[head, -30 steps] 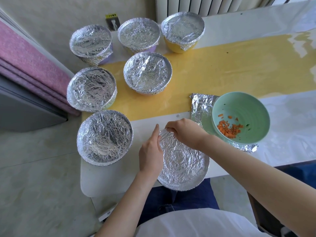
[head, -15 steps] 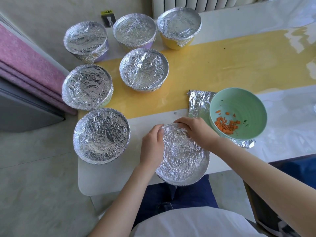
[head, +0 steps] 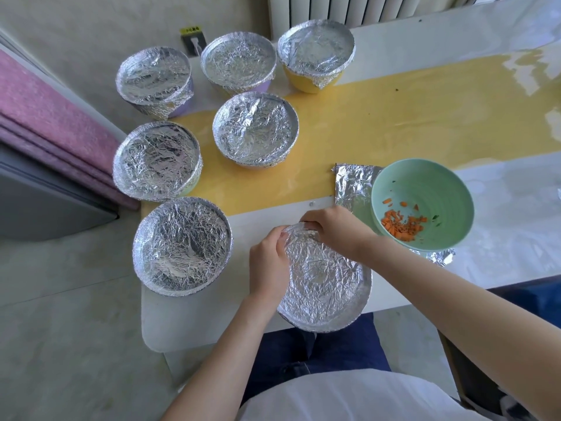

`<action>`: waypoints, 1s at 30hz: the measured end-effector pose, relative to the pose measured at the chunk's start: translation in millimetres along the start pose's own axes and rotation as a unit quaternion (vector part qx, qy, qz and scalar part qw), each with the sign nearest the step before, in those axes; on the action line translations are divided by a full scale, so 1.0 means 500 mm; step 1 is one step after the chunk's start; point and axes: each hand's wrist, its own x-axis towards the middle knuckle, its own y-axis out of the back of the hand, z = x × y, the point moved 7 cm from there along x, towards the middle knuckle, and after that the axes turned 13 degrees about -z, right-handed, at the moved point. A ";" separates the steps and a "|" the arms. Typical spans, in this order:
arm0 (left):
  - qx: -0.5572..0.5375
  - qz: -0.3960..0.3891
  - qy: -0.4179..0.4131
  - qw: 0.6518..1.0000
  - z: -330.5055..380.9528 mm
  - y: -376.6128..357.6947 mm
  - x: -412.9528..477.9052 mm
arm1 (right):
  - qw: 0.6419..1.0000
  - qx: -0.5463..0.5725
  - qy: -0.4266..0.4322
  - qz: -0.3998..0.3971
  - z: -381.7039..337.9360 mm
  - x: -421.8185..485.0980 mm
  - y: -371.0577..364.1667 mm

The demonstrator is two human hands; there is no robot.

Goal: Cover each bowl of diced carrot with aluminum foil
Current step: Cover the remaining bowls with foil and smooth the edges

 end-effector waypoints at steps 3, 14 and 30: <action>0.003 0.010 0.007 1.000 -0.004 -0.001 -0.002 | 0.999 -0.029 -0.018 -0.008 0.000 0.002 0.003; 0.017 0.020 -0.010 1.000 -0.003 -0.003 -0.003 | 0.997 -0.066 -0.022 -0.034 -0.021 0.006 -0.008; -0.012 0.030 0.008 0.999 -0.010 0.004 -0.016 | 0.990 0.093 -0.018 0.101 0.035 -0.044 0.015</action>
